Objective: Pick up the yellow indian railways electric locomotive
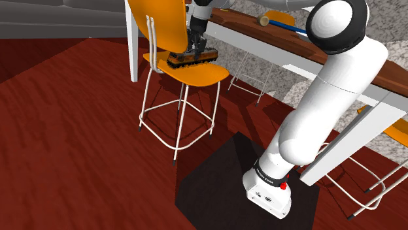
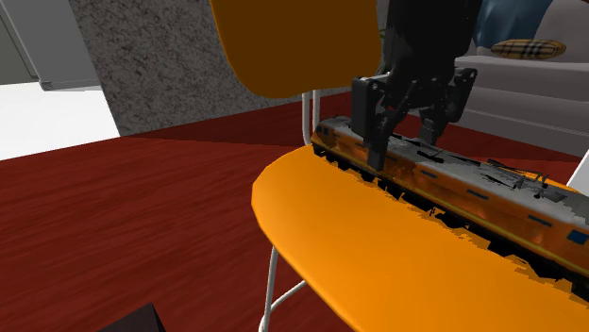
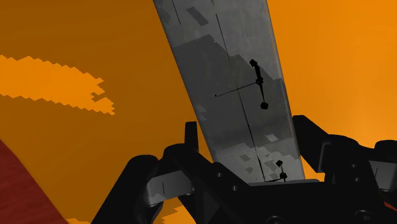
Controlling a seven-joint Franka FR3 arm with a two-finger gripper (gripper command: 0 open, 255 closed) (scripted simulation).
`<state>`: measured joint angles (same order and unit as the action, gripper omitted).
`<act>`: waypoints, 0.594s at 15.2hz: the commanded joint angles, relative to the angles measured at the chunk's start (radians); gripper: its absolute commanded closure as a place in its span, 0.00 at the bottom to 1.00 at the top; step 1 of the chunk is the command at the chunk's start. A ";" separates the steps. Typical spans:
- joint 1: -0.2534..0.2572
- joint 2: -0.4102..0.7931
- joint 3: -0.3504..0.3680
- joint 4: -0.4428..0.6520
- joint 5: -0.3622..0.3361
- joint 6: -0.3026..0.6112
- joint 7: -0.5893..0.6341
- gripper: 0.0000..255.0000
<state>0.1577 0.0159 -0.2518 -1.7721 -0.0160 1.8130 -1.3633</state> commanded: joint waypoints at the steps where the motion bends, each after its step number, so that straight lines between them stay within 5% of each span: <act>1: 0.000 0.001 0.000 0.000 0.000 0.001 0.000 1.00; 9: 0.000 0.001 0.000 0.054 0.000 -0.053 -0.001 1.00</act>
<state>0.1576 0.0125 -0.2518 -1.7393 -0.0171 1.7751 -1.3636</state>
